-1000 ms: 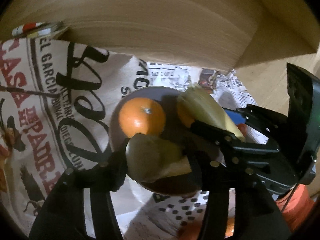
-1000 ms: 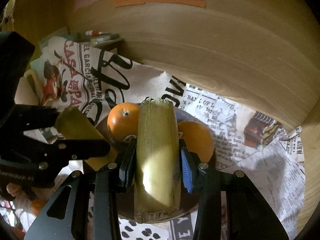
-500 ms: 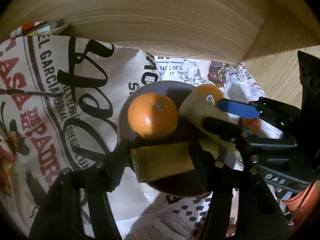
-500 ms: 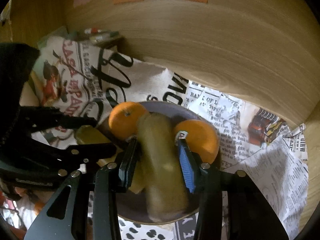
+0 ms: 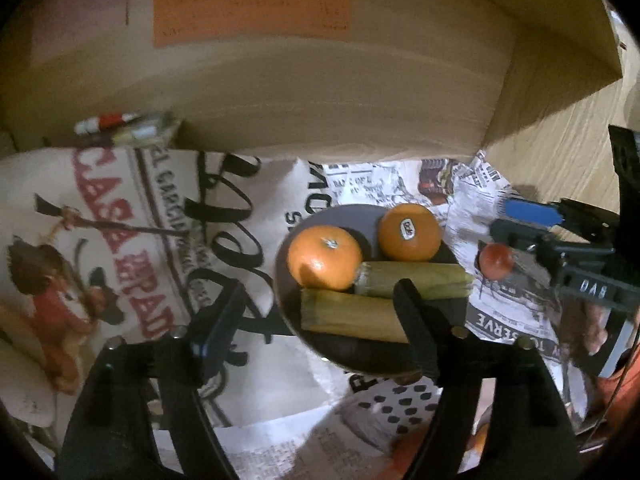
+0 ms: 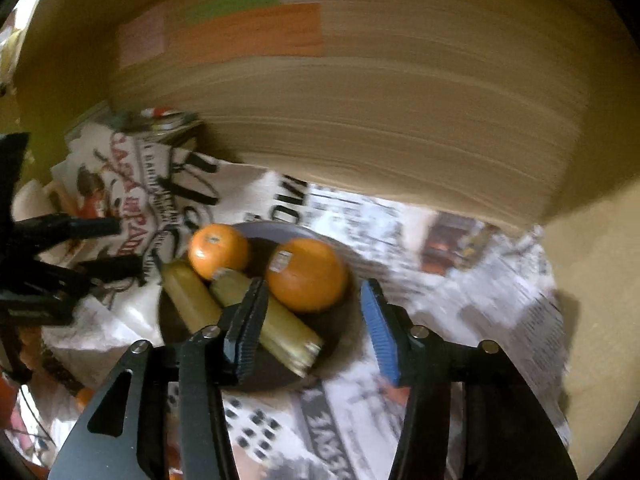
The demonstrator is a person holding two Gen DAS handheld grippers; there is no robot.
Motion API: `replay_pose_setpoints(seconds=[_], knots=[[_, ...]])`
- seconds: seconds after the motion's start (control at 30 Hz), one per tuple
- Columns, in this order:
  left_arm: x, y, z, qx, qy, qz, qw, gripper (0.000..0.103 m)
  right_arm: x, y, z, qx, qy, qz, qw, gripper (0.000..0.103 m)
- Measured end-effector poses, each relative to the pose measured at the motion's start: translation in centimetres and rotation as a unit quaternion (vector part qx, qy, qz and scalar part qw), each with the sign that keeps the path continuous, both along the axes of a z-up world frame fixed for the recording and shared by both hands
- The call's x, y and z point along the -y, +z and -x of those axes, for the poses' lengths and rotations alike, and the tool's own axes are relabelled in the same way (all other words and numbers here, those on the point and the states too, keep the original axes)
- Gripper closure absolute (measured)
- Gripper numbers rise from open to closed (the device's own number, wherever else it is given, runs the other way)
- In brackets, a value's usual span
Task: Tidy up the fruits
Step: 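Grasp a red tomato with the right tool while the left tool grasps another tomato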
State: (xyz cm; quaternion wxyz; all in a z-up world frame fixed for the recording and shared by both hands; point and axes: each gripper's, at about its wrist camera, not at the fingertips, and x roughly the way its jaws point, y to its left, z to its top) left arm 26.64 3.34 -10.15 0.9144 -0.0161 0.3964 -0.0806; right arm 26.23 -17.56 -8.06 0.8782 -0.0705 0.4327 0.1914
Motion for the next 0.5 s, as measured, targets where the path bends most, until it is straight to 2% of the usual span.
replay_pose_setpoints(seconds=[0.13, 0.27, 0.4, 0.5], knots=[[-0.9, -0.1, 0.5, 0.002, 0.01, -0.01, 0.9999, 0.02, 2.6, -0.9, 0.0, -0.012, -0.037, 0.017, 0.999, 0.05], [-1.7, -1.0, 0.8, -0.009, 0.022, -0.017, 0.9996, 0.019, 4.6, -3.2, -0.5, -0.045, -0.07, 0.033, 0.996, 0.048], [-2.3, -2.3, 0.6, -0.029, 0.029, -0.02, 0.999, 0.019, 5.6, -5.7, -1.1, -0.086, -0.082, 0.04, 0.992, 0.048], [-2.5, -3.1, 0.6, -0.041, 0.03, -0.023, 0.9984, 0.019, 5.7, -7.1, -1.6, -0.101, -0.082, 0.047, 0.99, 0.048]])
